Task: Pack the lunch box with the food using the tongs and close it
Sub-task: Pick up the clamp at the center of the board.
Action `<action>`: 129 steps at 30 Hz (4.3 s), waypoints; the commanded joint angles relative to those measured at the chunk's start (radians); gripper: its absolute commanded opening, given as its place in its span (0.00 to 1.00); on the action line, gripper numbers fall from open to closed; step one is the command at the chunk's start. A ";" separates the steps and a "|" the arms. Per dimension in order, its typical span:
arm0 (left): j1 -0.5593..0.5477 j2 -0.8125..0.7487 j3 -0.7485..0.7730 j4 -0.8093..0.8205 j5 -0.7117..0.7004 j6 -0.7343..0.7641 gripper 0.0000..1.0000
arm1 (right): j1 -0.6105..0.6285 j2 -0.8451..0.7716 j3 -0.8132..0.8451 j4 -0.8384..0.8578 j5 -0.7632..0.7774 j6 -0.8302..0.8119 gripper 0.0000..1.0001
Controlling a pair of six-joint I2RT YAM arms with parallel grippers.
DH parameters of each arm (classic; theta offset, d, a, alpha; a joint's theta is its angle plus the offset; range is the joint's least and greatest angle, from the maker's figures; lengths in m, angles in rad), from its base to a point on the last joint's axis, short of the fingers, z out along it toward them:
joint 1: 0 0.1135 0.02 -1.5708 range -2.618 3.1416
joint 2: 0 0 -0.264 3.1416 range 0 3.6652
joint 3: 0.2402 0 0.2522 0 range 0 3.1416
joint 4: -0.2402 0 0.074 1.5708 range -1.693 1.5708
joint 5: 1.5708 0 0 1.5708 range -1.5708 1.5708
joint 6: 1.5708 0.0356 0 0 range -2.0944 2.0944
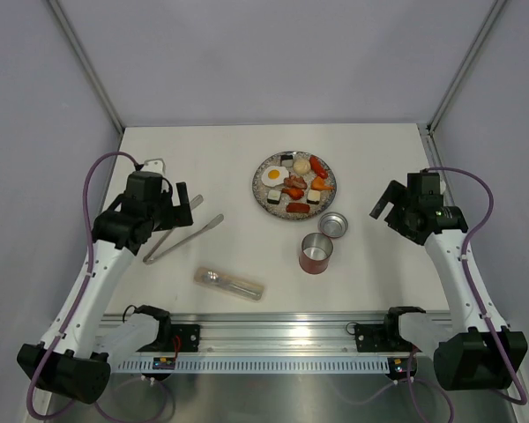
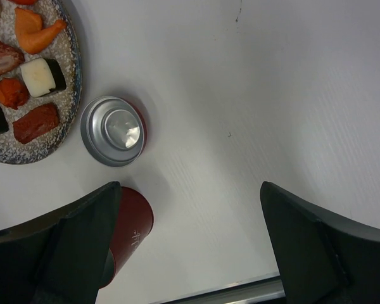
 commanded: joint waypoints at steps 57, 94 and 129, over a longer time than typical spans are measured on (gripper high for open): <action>-0.023 0.795 0.170 0.257 0.122 0.170 0.36 | 0.002 -0.068 -0.048 0.059 -0.116 -0.001 1.00; 0.193 0.536 -0.011 0.190 -0.053 0.113 0.99 | 0.002 -0.088 -0.057 0.030 -0.140 0.011 1.00; 0.228 0.980 0.402 0.247 0.064 0.150 0.45 | 0.002 -0.108 -0.031 -0.036 -0.094 -0.010 0.99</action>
